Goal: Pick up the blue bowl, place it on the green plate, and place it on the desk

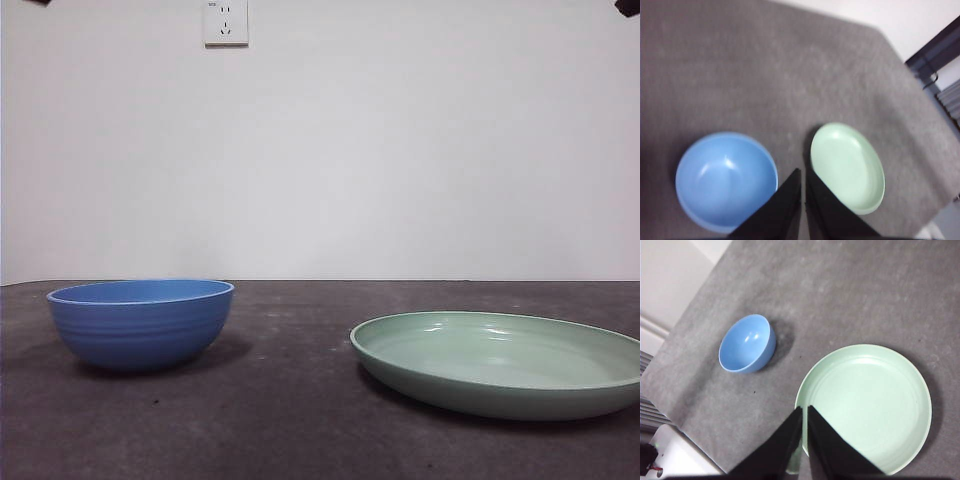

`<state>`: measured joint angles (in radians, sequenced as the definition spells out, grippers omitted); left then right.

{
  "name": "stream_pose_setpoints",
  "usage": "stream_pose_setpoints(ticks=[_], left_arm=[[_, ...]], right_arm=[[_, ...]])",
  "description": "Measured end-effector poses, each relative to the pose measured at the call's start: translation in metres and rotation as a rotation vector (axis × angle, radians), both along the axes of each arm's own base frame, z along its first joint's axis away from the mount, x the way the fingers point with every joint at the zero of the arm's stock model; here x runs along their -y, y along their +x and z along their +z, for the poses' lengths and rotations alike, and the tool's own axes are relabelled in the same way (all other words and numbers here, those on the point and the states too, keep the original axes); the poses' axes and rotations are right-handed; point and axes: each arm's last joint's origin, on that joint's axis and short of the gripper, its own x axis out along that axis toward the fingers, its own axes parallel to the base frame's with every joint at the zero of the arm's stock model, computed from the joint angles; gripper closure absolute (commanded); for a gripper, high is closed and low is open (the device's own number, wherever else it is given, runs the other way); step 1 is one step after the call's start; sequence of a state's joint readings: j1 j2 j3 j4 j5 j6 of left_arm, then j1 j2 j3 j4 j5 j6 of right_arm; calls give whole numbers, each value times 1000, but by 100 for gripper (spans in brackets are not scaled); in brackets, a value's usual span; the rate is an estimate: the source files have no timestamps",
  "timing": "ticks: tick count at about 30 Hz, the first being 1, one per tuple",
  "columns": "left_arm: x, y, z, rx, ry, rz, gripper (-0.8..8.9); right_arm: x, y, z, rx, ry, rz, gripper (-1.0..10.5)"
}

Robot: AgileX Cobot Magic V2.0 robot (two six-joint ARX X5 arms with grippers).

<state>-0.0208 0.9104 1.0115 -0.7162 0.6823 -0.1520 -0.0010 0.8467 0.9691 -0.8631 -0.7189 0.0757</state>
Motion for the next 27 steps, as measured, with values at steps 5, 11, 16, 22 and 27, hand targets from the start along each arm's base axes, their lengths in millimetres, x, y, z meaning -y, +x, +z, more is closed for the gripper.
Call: stream_pose_setpoints(ticks=[5,11,16,22,27], left_arm=[[0,-1,-5,-36,20,-16,754],[0,-1,-5,-32,24,-20,279],[0,-1,-4,-13,34,-28,180],[0,0,-3,6,35,-29,189],[0,0,-6,-35,34,-27,190]], right_arm=[[0,-1,-1,-6,-9,12,935],[0,-1,-1,-4,-11,15,621],[0,-1,-1,-4,-11,15,432],[0,-1,-1,-4,-11,15,432],[0,-1,-1,-4,-4,23,432]])
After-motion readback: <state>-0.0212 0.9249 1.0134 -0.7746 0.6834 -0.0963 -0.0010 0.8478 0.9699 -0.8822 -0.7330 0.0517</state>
